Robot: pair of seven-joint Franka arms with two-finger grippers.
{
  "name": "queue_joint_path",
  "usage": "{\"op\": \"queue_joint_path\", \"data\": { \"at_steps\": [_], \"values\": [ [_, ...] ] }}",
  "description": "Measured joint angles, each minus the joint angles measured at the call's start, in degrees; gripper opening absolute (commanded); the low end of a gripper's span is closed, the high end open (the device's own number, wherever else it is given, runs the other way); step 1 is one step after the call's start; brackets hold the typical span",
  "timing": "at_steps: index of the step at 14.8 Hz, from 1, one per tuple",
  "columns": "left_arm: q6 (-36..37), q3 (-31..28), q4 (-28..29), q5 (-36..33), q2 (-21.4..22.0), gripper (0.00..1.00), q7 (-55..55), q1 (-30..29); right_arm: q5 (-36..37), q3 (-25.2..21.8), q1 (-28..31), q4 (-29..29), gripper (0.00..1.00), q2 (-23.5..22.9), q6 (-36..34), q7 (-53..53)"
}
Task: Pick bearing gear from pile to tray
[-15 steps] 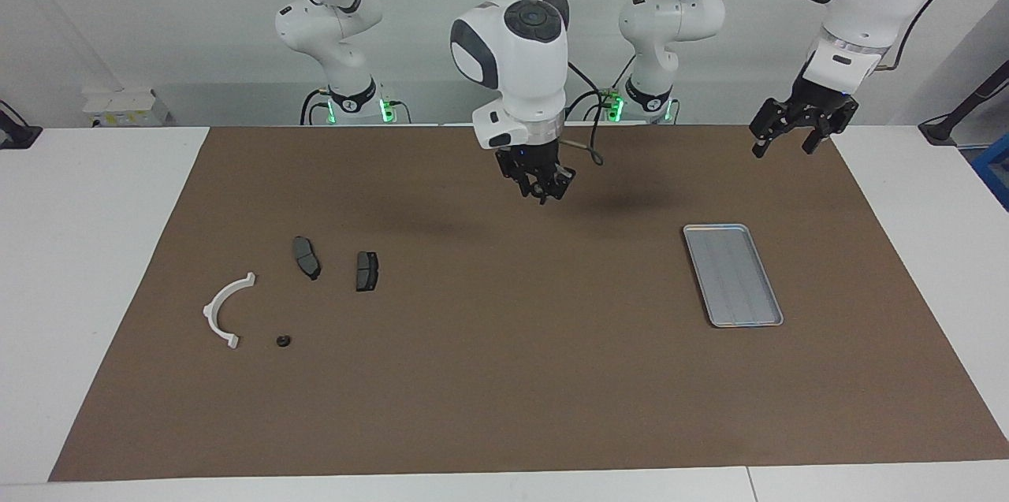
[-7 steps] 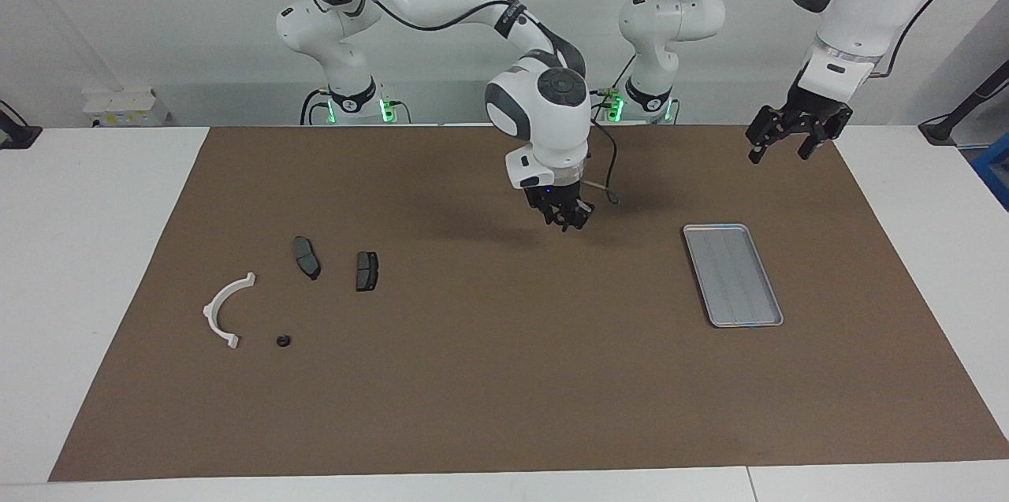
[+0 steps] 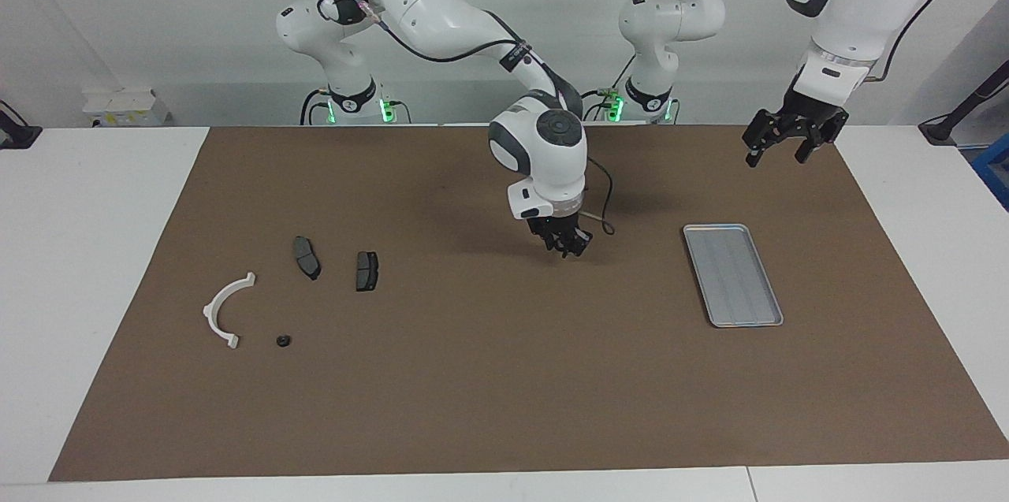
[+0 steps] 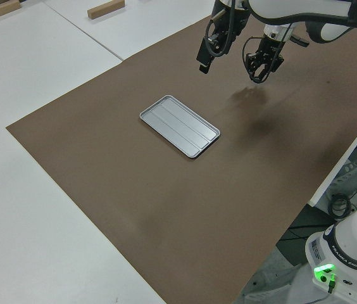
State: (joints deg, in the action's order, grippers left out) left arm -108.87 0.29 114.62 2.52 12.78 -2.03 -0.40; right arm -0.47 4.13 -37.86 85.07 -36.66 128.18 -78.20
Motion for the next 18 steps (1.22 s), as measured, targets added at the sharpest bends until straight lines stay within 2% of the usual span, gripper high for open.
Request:
{"op": "queue_joint_path", "data": {
  "at_steps": [4,5,6,7,9,11,14,16,18],
  "values": [
    [-0.45,0.13,0.41,0.00,0.00,1.00,0.00,0.01,1.75,-0.13,0.02,3.97,0.00,-0.07,5.41,0.00],
    [-0.52,0.21,0.48,0.00,0.00,1.00,-0.08,0.02,1.81,-0.12,0.02,4.03,0.23,-0.03,5.42,0.00],
    [-0.55,0.30,0.50,0.00,0.00,1.00,-0.30,0.04,1.81,-0.12,0.02,4.03,0.91,-0.03,5.42,0.00],
    [-0.56,0.40,0.50,0.00,0.00,1.00,-0.54,0.09,1.81,-0.12,0.02,4.00,1.00,-0.02,5.34,0.00],
    [-0.58,0.57,0.51,0.00,0.00,1.00,-0.83,0.15,1.82,-0.18,0.05,3.54,1.00,0.11,3.26,0.00],
    [-0.60,0.60,0.51,0.00,0.00,1.00,-0.95,0.15,1.83,-0.26,0.13,1.41,1.00,0.24,-1.87,0.00],
    [-0.83,0.65,0.52,0.00,0.00,1.00,-1.03,0.17,2.08,-0.57,2.30,-5.51,1.00,0.99,-12.30,0.34],
    [-1.26,0.74,0.53,0.00,0.00,1.00,-1.21,0.23,2.18,-0.60,6.54,-9.71,1.00,3.15,-18.14,6.88],
    [-2.12,0.77,0.64,0.00,-0.01,1.00,-2.14,0.56,2.29,-0.70,12.74,-11.04,1.00,7.06,-24.26,21.47]
  ]
}}
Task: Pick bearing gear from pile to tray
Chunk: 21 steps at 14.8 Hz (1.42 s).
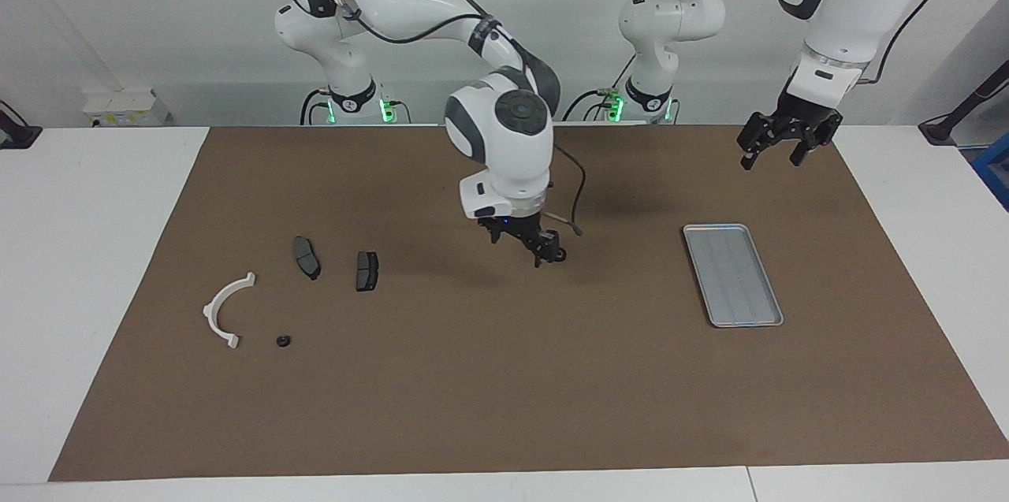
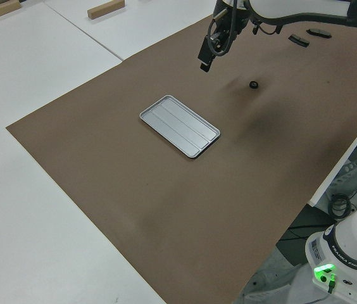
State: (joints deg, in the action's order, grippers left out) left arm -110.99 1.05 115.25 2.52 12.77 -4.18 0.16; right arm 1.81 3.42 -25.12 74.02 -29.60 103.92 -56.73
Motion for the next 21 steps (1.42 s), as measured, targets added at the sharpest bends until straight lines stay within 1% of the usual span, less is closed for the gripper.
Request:
{"op": "queue_joint_path", "data": {
  "at_steps": [2,4,5,7,9,11,13,15,18,20,21],
  "values": [
    [-2.01,0.03,0.53,0.00,-0.42,1.00,-1.68,1.79,0.08,-0.08,7.38,0.34,1.00,2.90,-3.25,15.86],
    [-4.61,0.10,0.87,-0.02,-2.64,1.00,-5.36,5.08,0.09,-0.11,14.97,1.98,1.00,3.60,-3.28,31.83],
    [-6.39,0.17,0.65,-0.30,-4.64,1.00,-8.01,7.01,0.09,-0.15,18.31,3.44,1.00,3.57,-1.88,38.48],
    [-8.93,0.27,-1.67,-1.02,-10.47,1.00,-13.60,11.17,0.09,-0.18,24.10,8.15,1.00,3.70,3.96,46.78],
    [-10.77,0.37,-6.08,-1.25,-17.33,1.00,-18.17,14.56,0.48,-0.17,27.84,14.19,1.00,3.93,11.20,49.38],
    [-11.96,0.38,-9.50,-1.30,-22.32,1.00,-20.98,16.62,1.89,-0.15,29.19,18.90,1.00,3.95,16.61,49.42],
    [-12.11,0.37,-12.66,-1.31,-26.39,1.00,-24.00,18.28,2.41,-0.18,29.72,21.53,1.00,3.69,19.66,49.41],
    [-12.63,0.36,-15.40,-1.32,-30.45,1.00,-27.19,20.00,3.25,-0.19,30.42,22.46,1.00,2.90,21.78,49.40],
    [-15.23,0.34,-16.27,-1.59,-34.07,1.00,-31.99,22.05,4.02,-0.19,30.94,22.68,1.00,0.89,25.47,49.33],
    [-15.45,0.37,-15.76,-1.79,-34.96,1.00,-33.68,23.25,4.03,-0.19,31.01,22.72,1.00,-0.71,27.40,48.15],
    [-15.54,0.38,-15.12,-1.80,-35.05,1.00,-34.33,23.91,4.04,-0.16,31.00,22.71,0.98,-1.18,27.73,46.97]
  ]
}}
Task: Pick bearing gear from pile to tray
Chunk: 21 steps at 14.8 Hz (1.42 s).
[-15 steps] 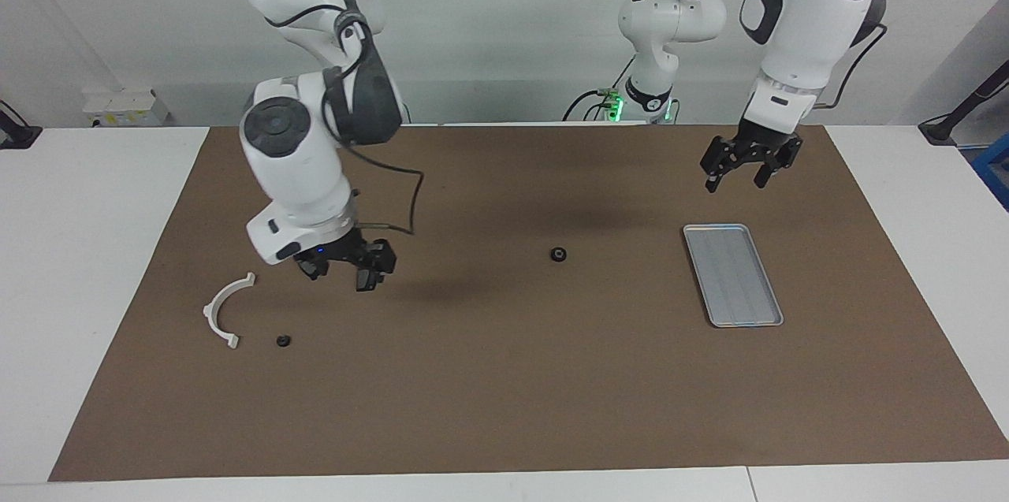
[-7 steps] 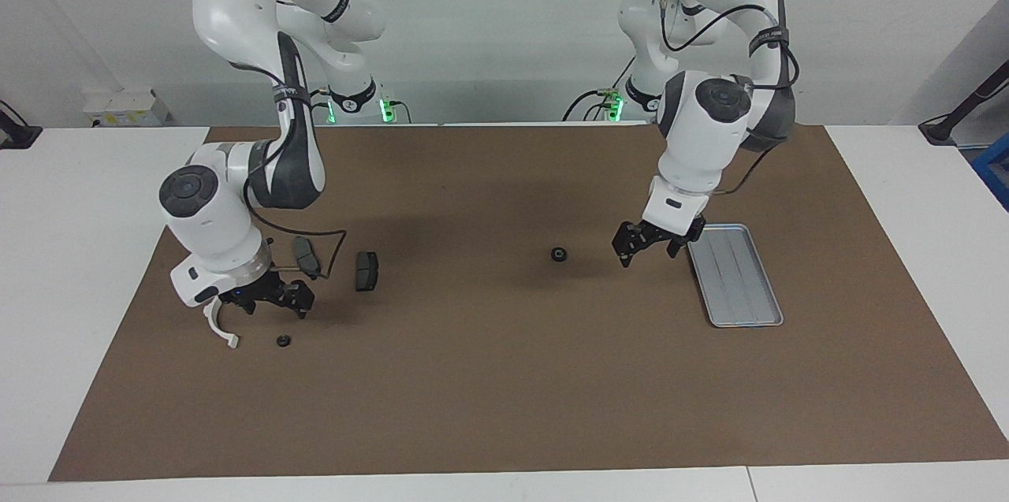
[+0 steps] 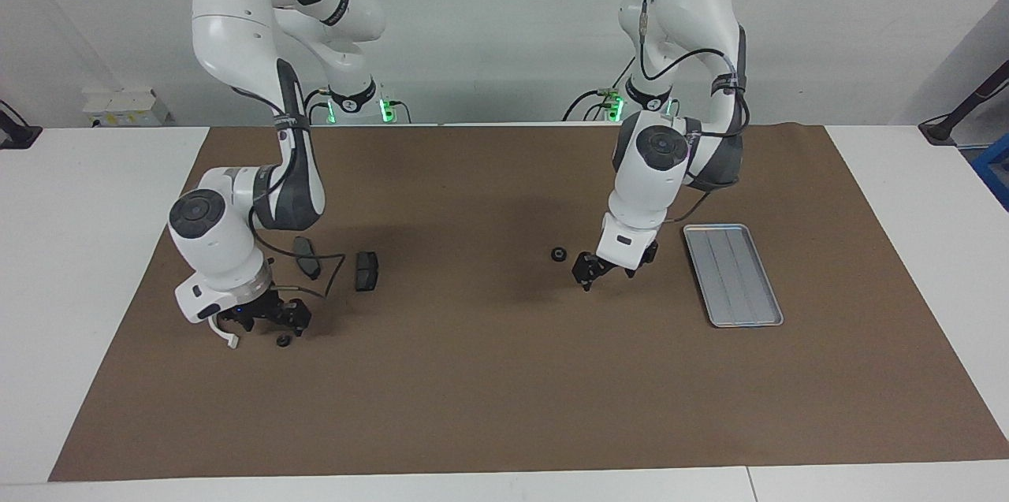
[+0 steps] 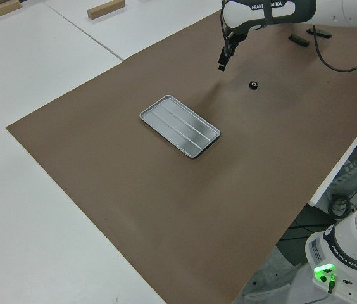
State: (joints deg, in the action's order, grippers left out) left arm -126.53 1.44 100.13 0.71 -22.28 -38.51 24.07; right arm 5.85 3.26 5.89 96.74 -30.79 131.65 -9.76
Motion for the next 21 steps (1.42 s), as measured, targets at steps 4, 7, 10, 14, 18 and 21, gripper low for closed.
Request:
{"op": "queue_joint_path", "data": {
  "at_steps": [4,7,10,14,18,21],
  "values": [
    [-2.19,0.01,4.84,-0.03,0.27,1.00,-2.88,3.34,0.01,0.43,-0.32,-0.11,0.95,-0.62,0.08,-3.77],
    [-2.62,-0.02,7.21,-0.04,1.16,1.00,-4.63,5.51,0.00,0.53,-0.31,-0.61,0.95,-0.93,0.08,-4.59],
    [-2.63,-0.01,8.80,-0.05,2.06,1.00,-5.81,6.66,0.00,0.52,-0.29,-2.65,0.94,-2.67,0.08,-4.66],
    [-5.67,-0.07,12.46,-0.08,2.97,1.00,-6.08,7.03,-0.02,0.55,-0.29,-3.86,0.86,-3.60,0.08,-4.90],
    [-7.58,-0.12,14.33,-0.08,3.53,1.00,-6.09,7.05,-0.02,0.55,-0.20,-3.87,0.83,-3.70,0.04,-6.01],
    [-8.17,-0.08,14.36,-0.08,3.82,1.00,-6.09,7.13,-0.05,0.55,-0.04,-4.03,0.70,-3.70,-0.81,-6.23]
  ]
}}
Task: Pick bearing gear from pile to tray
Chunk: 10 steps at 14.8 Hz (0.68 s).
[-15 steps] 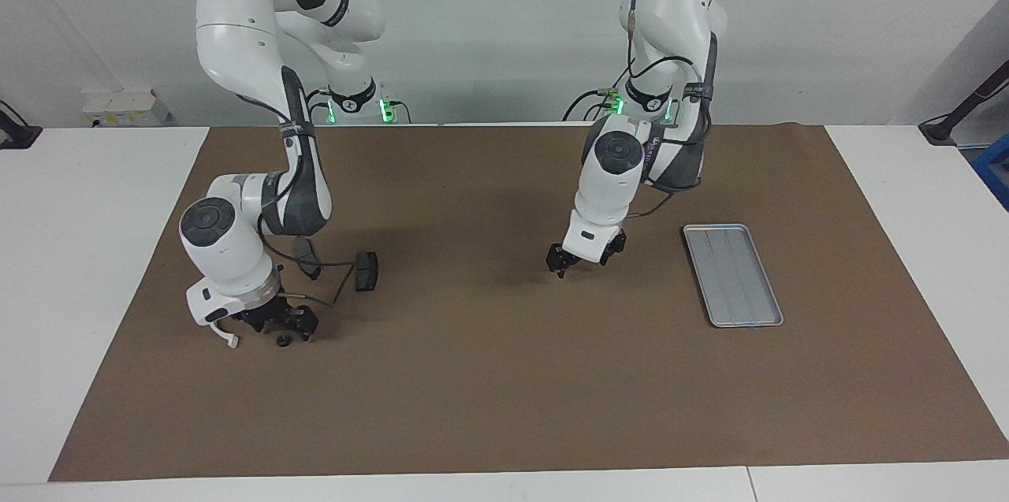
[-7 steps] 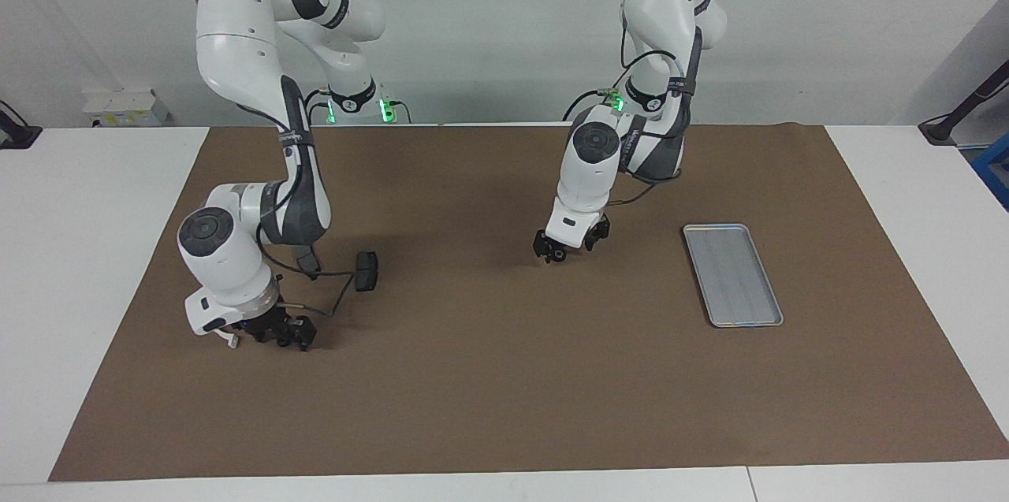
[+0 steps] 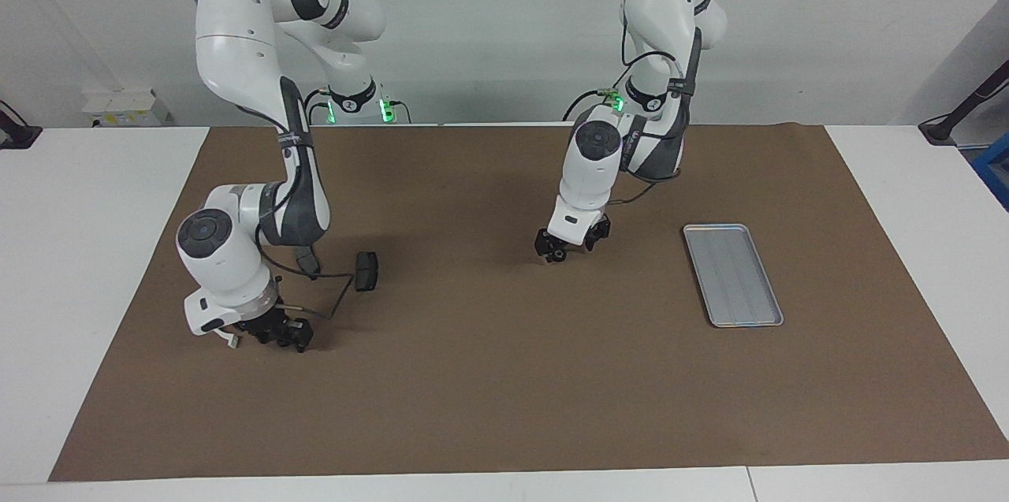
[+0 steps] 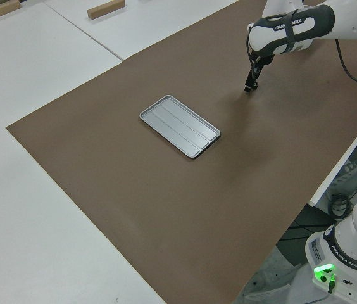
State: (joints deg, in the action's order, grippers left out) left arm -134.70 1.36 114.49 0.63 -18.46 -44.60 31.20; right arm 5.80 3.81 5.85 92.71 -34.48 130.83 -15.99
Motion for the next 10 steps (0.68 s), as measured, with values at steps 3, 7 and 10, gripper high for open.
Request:
{"op": "queue_joint_path", "data": {
  "at_steps": [3,7,10],
  "values": [
    [-0.90,0.09,0.01,0.00,0.02,1.00,-0.48,0.13,-0.04,0.01,0.07,-0.54,0.54,0.04,-1.22,-0.04],
    [-1.69,0.09,0.02,0.00,0.02,1.00,-1.47,1.37,-0.14,0.30,0.06,-1.04,0.28,0.07,-1.52,-0.07],
    [-1.69,0.12,0.20,0.00,0.02,1.00,-1.90,2.17,-0.14,0.30,0.08,-1.18,0.00,0.07,-1.59,-0.09]
  ]
}}
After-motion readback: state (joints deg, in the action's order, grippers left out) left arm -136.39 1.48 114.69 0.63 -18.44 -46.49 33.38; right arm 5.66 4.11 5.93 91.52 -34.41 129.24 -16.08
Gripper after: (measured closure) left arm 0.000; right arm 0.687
